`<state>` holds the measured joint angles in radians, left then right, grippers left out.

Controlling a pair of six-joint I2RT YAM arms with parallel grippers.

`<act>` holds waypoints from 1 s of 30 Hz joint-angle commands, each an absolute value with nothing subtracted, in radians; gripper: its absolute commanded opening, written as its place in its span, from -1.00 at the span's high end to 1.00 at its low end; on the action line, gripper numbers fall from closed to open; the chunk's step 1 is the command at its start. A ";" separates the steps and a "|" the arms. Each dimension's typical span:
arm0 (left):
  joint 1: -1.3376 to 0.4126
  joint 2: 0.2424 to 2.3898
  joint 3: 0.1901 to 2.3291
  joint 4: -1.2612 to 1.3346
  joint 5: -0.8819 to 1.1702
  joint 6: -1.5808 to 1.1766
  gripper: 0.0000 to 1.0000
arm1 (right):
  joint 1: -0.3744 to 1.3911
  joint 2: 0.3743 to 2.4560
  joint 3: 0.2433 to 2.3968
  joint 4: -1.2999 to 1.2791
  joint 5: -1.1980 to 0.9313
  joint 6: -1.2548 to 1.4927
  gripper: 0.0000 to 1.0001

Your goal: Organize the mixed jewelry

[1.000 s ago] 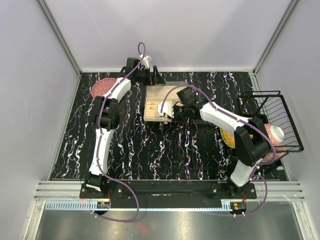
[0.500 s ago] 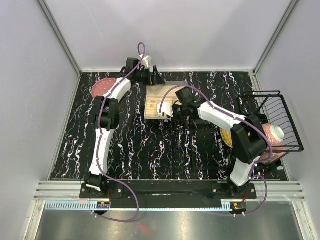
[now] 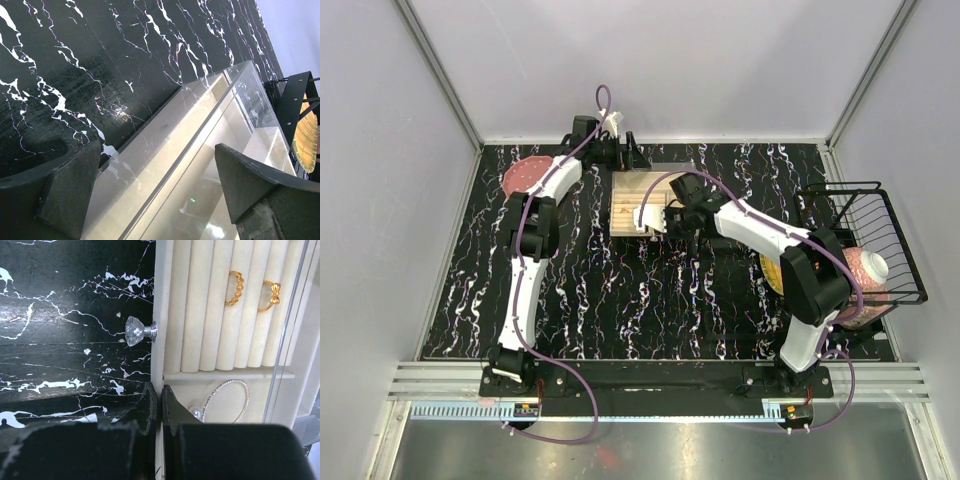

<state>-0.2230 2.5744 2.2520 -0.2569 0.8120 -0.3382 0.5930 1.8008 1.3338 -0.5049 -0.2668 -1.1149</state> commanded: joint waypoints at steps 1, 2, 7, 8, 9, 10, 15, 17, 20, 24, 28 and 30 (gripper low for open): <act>-0.245 2.574 2.240 -0.268 0.862 -0.353 -0.98 | 0.586 1.799 1.427 -0.400 -0.224 -1.173 1.00; -0.245 2.574 2.240 -0.270 0.862 -0.353 -0.98 | 0.587 1.805 1.434 -0.402 -0.215 -1.173 1.00; -0.248 2.576 2.240 -0.268 0.867 -0.353 -0.98 | 0.584 1.832 1.459 -0.388 -0.186 -1.166 0.97; -0.249 2.576 2.238 -0.268 0.868 -0.353 -0.98 | 0.586 1.836 1.472 -0.387 -0.181 -1.164 0.89; -0.249 2.574 2.238 -0.268 0.868 -0.353 -0.97 | 0.584 1.845 1.477 -0.385 -0.176 -1.158 0.86; -0.249 2.574 2.238 -0.267 0.870 -0.353 -0.98 | 0.584 1.850 1.482 -0.385 -0.170 -1.158 0.83; -0.249 2.572 2.237 -0.268 0.873 -0.353 -0.98 | 0.584 1.868 1.508 -0.371 -0.149 -1.147 0.57; -0.249 2.572 2.237 -0.267 0.873 -0.353 -0.98 | 0.584 1.868 1.520 -0.367 -0.138 -1.143 0.53; -0.249 2.569 2.233 -0.268 0.877 -0.351 -0.98 | 0.584 1.862 1.525 -0.365 -0.140 -1.134 0.40; -0.249 2.571 2.233 -0.265 0.877 -0.353 -0.98 | 0.583 1.845 1.509 -0.365 -0.146 -1.112 0.23; -0.249 2.569 2.237 -0.258 0.879 -0.359 -0.98 | 0.584 1.816 1.476 -0.383 -0.169 -1.086 0.21; -0.249 2.569 2.238 -0.256 0.880 -0.362 -0.98 | 0.584 1.793 1.463 -0.411 -0.182 -1.066 0.21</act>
<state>-0.2287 2.5744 2.2429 -0.2539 0.8387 -0.3431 0.5869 1.8763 1.4792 -0.4084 -0.1513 -1.1110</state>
